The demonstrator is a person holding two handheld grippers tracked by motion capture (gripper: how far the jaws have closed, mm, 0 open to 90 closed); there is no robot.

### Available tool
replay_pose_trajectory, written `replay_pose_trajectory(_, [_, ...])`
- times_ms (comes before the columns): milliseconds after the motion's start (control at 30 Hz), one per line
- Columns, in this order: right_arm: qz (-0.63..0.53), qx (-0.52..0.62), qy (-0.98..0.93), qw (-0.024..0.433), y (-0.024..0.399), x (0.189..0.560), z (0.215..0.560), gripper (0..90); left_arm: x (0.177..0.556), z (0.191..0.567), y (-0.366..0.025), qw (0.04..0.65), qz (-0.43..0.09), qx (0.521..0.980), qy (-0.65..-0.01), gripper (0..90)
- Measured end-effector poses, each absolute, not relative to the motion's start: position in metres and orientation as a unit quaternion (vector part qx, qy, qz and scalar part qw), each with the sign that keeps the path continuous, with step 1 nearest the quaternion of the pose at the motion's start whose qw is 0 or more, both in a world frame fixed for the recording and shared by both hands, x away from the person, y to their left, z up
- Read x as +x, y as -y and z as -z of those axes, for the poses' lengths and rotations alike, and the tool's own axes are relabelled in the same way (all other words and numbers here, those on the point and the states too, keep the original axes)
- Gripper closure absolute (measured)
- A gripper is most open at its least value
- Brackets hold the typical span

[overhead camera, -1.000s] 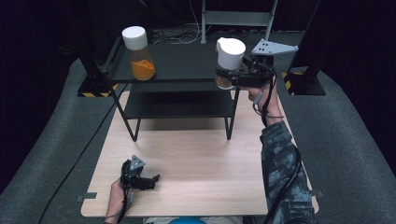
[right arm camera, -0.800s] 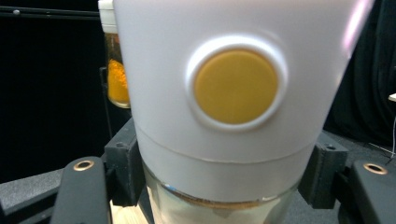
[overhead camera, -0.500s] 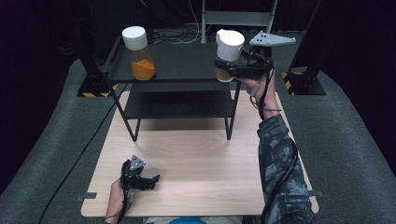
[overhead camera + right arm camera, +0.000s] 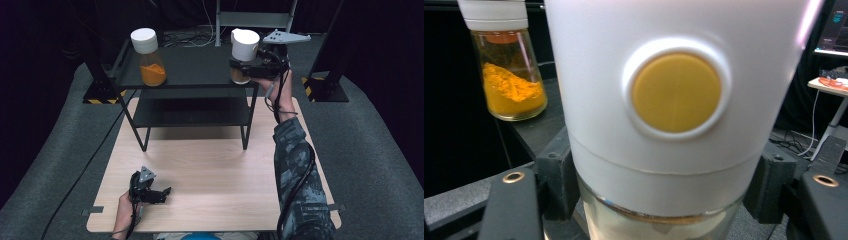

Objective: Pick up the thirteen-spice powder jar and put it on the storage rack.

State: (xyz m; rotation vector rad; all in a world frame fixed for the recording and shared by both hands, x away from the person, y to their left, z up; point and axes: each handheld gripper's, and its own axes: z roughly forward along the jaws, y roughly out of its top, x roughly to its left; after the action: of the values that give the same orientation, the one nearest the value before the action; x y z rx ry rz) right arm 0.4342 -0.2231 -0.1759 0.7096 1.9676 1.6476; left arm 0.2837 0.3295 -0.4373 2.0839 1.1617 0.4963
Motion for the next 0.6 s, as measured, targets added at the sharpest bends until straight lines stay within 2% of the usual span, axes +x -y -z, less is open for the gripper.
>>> replay_pose_trajectory(600, [-0.597,0.275,-0.717,0.234,0.2194,0.4374,0.1765,29.8,0.2839,0.4372,-0.3296,0.345,-0.191,0.803,-0.447,2.9])
